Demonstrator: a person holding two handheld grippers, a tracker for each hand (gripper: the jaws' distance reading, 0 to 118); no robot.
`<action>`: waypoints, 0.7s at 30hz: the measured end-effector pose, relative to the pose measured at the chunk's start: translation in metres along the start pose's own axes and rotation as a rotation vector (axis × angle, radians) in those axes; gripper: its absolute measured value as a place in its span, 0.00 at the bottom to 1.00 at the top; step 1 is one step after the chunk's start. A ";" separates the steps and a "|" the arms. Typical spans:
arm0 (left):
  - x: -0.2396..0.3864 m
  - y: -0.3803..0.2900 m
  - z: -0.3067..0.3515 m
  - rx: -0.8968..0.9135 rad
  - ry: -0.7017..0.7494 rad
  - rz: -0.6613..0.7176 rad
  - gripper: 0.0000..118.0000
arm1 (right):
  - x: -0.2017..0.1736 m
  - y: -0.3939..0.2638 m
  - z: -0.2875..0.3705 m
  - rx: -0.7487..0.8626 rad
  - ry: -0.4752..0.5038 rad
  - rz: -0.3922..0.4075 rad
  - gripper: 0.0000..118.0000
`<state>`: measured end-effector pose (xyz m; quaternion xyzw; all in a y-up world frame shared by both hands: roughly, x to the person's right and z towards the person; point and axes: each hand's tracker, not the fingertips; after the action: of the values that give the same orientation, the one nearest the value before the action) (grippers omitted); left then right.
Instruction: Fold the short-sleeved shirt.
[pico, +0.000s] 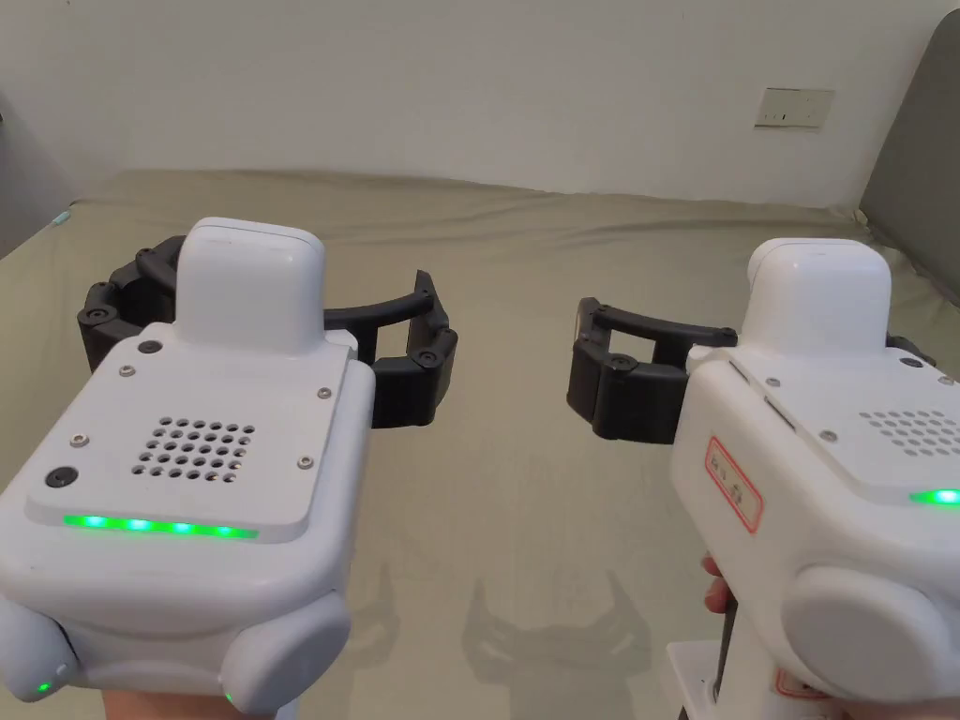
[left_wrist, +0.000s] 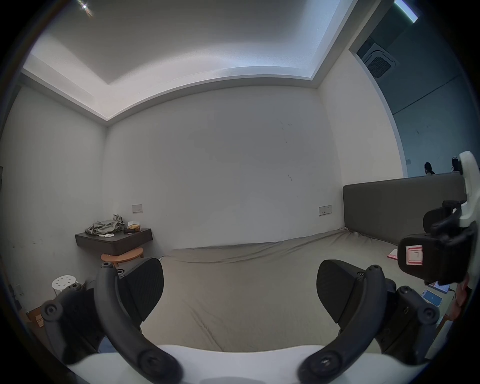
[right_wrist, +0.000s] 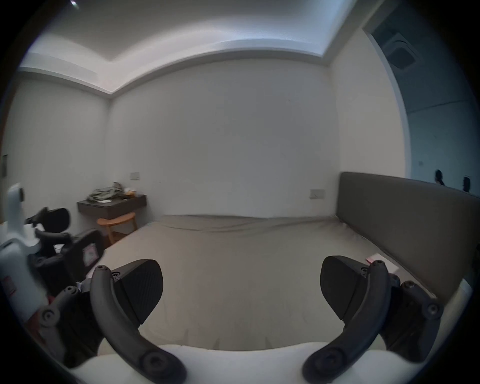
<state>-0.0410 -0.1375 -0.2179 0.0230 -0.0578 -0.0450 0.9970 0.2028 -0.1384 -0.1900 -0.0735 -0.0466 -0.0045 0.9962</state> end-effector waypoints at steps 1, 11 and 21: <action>0.000 0.001 0.000 0.001 -0.002 0.001 0.98 | -0.026 0.008 0.010 -0.023 -0.038 0.015 1.00; -0.001 0.006 0.002 0.020 -0.008 0.001 0.98 | -0.028 0.018 0.011 -0.068 -0.085 0.001 1.00; 0.001 0.007 0.001 0.016 -0.012 -0.010 0.98 | -0.003 0.012 -0.003 -0.068 -0.050 -0.011 1.00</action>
<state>-0.0398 -0.1309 -0.2164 0.0309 -0.0638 -0.0498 0.9962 0.2005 -0.1271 -0.1950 -0.1072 -0.0718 -0.0096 0.9916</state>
